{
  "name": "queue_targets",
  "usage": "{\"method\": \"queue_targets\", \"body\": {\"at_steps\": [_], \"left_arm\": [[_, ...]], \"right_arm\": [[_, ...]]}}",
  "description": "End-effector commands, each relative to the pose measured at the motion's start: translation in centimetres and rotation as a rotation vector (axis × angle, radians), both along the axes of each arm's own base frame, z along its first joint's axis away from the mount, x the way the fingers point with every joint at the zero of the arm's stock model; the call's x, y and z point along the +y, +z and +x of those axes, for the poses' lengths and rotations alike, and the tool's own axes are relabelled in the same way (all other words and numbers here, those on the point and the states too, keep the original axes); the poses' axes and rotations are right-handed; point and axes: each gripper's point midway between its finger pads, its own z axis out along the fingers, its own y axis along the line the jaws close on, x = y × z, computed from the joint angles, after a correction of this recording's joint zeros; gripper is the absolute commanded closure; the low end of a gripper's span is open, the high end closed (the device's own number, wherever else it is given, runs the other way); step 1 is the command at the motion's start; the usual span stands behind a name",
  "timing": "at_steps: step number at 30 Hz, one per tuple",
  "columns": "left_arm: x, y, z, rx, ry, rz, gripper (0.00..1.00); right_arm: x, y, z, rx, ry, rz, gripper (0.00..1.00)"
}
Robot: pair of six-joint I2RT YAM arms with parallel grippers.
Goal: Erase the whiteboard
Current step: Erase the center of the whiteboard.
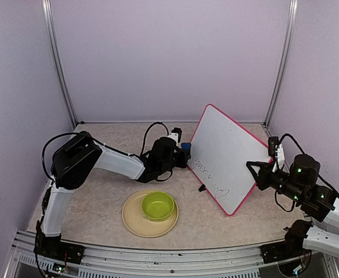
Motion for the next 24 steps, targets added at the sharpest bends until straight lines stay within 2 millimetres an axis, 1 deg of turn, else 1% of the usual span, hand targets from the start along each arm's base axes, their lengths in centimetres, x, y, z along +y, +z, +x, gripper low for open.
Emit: {"method": "queue_targets", "body": {"at_steps": [1,7,16,19,24], "left_arm": [[-1.8,-1.1,-0.7,-0.047,-0.044,0.059,1.00],[-3.6,-1.9,-1.5,-0.062,-0.110,0.097,1.00],[-5.2,-1.6,-3.2,-0.082,-0.220,0.112,1.00],[-6.1,-1.3,-4.3,-0.099,-0.254,0.120,1.00],[-7.4,-0.6,-6.5,-0.139,-0.308,0.145,1.00]], "right_arm": [[-0.7,4.0,0.3,-0.096,-0.040,0.077,1.00],[-0.9,4.2,0.1,-0.093,-0.039,0.070,1.00],[-0.8,3.7,-0.1,-0.082,-0.031,0.059,1.00],[-0.7,3.4,0.0,-0.076,-0.029,0.053,1.00],[-0.7,3.5,-0.1,-0.073,-0.025,0.052,1.00]]}}
